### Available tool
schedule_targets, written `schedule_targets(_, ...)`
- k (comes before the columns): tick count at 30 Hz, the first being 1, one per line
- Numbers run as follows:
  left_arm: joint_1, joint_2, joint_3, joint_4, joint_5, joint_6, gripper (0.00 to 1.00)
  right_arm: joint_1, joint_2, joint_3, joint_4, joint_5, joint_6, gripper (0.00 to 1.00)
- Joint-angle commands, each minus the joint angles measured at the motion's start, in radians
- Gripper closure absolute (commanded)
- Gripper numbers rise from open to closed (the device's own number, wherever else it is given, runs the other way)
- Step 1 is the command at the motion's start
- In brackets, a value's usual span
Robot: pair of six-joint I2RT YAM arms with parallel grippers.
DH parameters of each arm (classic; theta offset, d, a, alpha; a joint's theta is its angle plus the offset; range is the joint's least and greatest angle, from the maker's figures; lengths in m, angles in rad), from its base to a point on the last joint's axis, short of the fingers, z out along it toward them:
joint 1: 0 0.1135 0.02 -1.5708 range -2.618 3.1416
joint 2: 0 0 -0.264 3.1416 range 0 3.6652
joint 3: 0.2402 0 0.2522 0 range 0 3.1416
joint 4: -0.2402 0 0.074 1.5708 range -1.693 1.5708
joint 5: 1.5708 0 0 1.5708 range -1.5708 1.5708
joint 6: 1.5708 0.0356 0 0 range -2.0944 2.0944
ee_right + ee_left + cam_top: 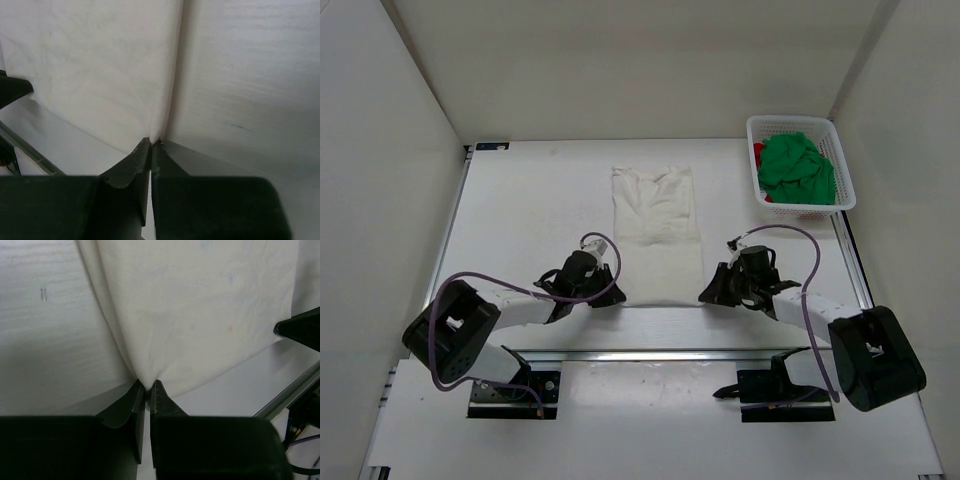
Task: Fold and stack the t-shirts
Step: Grab one side of the 2/3 rectangular tshirt with both arms, then fold the long partially folded tshirt into a neat square
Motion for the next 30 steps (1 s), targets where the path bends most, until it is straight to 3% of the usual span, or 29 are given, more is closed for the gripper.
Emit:
schedule_targets(1, -0.014, -0.061, -0.050, -0.128, -0.018, 0.024, 0.95, 0.048, -0.076, -0.025, -0.052, 0.053, 0.000, 1.00)
schedule_targets(3, -0.027, -0.151, -0.078, -0.188, -0.033, 0.027, 0.99, 0.121, -0.125, -0.061, -0.104, 0.068, 0.032, 1.00)
schedule_targets(9, -0.150, -0.480, -0.170, -0.471, -0.075, -0.013, 1.00, 0.353, -0.410, -0.102, -0.371, 0.176, 0.187, 1.00)
schedule_targets(13, -0.124, -0.682, -0.045, -0.681, -0.062, -0.019, 1.00, 0.363, -0.524, 0.012, -0.488, 0.177, 0.191, 1.00)
schedule_targets(17, 0.023, -0.603, 0.199, -0.733, -0.012, 0.096, 1.00, 0.230, -0.414, 0.220, -0.492, 0.131, 0.050, 1.00)
schedule_targets(20, 0.126, -0.437, 0.350, -0.670, 0.033, 0.163, 1.00, 0.082, -0.255, 0.407, -0.422, 0.047, -0.052, 1.00)
schedule_targets(23, 0.228, -0.267, 0.491, -0.615, 0.014, 0.228, 1.00, -0.040, -0.075, 0.549, -0.345, -0.022, -0.073, 1.00)
schedule_targets(25, 0.265, -0.151, 0.560, -0.579, 0.039, 0.225, 1.00, -0.077, 0.046, 0.624, -0.305, -0.039, -0.076, 1.00)
schedule_targets(30, 0.314, 0.175, 0.798, -0.515, -0.057, 0.216, 1.00, -0.151, 0.393, 0.873, -0.226, -0.097, -0.043, 1.00)
